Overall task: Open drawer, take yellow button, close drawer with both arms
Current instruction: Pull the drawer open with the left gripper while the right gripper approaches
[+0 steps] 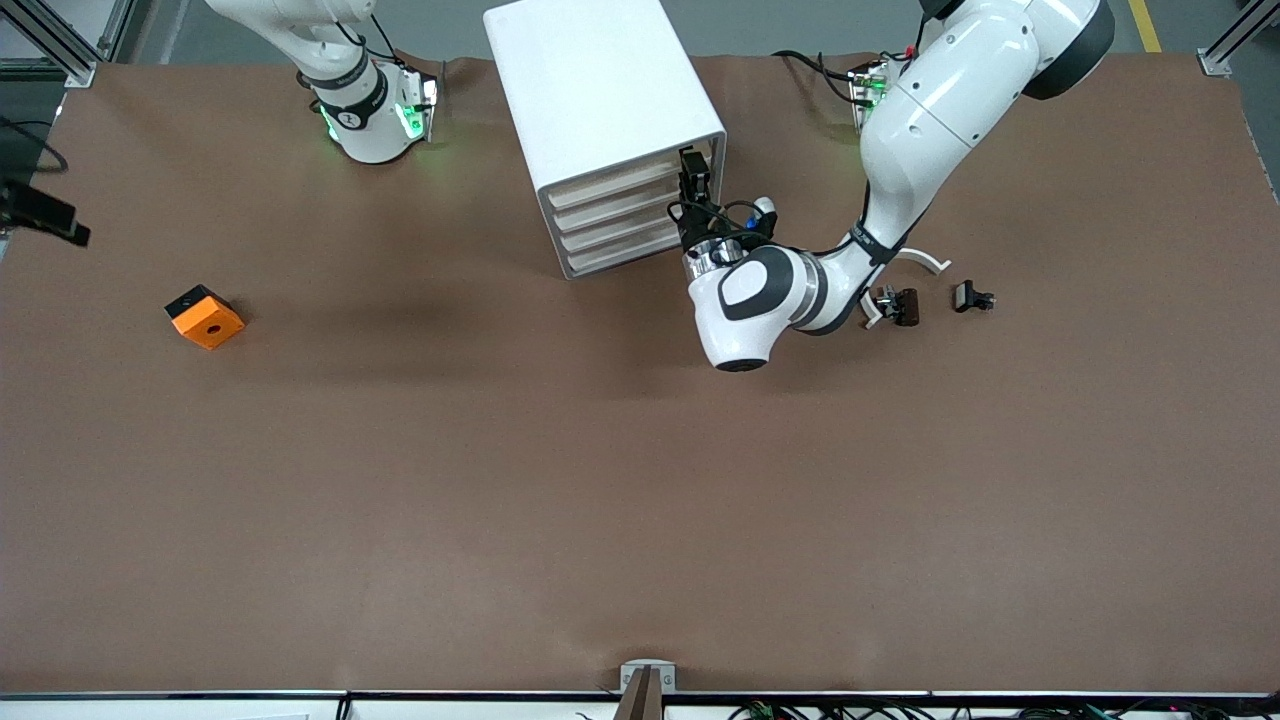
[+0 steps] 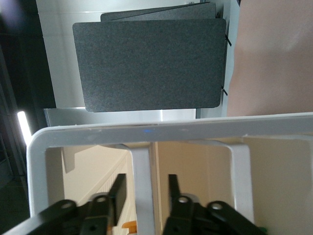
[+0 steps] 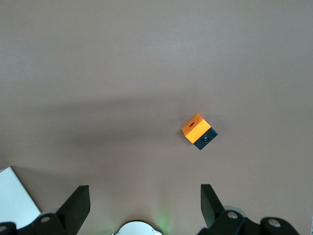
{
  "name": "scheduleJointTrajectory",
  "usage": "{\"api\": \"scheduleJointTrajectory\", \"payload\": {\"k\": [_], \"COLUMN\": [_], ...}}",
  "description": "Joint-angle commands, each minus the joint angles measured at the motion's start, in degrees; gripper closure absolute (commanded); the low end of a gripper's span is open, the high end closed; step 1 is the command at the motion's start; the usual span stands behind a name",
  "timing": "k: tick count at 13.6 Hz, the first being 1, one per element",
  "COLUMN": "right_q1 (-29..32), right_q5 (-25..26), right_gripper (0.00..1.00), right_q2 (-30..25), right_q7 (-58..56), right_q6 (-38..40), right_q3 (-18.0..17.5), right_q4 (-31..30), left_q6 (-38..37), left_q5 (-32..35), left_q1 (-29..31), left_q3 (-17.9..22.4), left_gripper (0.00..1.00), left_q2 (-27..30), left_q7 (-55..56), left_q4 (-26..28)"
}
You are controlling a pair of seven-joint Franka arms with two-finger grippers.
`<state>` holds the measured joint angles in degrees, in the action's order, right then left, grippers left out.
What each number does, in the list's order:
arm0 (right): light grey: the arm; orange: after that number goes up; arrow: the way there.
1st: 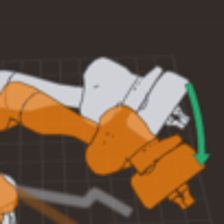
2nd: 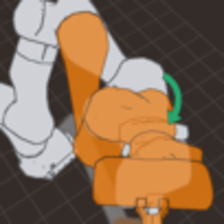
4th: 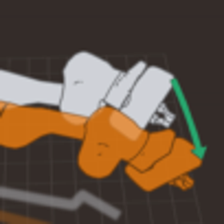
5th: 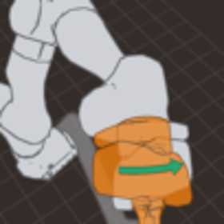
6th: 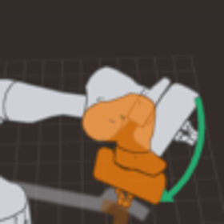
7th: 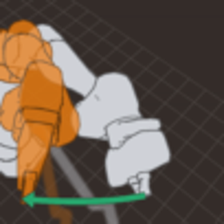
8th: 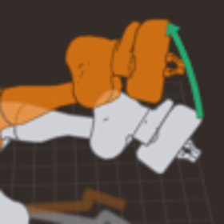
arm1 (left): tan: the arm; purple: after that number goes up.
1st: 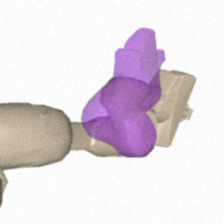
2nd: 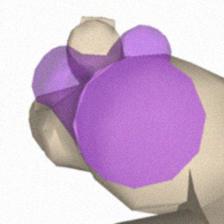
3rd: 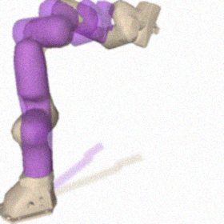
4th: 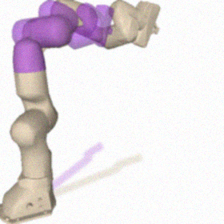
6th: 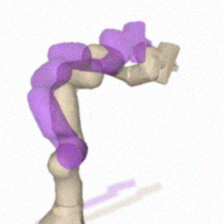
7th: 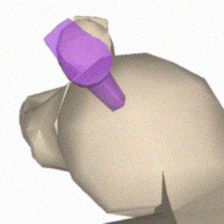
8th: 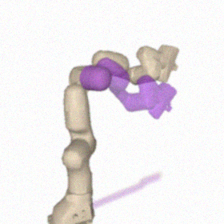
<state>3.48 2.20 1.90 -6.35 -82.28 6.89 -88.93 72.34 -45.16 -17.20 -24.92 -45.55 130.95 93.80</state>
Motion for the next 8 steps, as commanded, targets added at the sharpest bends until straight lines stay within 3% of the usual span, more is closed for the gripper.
{"api": "scheduleJointTrajectory", "payload": {"k": [1,2,8], "right_q1": [1.7,2.3,0.4], "right_q5": [0.9,0.8,-0.8], "right_gripper": [0.00,0.00,0.00], "right_q2": [2.9,4.6,4.8], "right_q7": [-0.7,-0.8,6.4], "right_q6": [1.2,1.7,1.8], "right_q3": [-0.4,-0.4,-1.0], "right_q4": [2.8,2.9,2.7], "left_q6": [-0.4,-0.4,0.3], "left_q5": [-1.1,-1.1,-1.2], "left_q1": [-0.5,-0.5,1.4], "left_q3": [-0.1,-0.1,0.6], "left_gripper": [0.84,0.89,0.90], "left_q2": [0.5,0.4,0.2], "left_q7": [0.5,0.6,0.6], "left_q4": [0.2,0.1,-1.1]}}
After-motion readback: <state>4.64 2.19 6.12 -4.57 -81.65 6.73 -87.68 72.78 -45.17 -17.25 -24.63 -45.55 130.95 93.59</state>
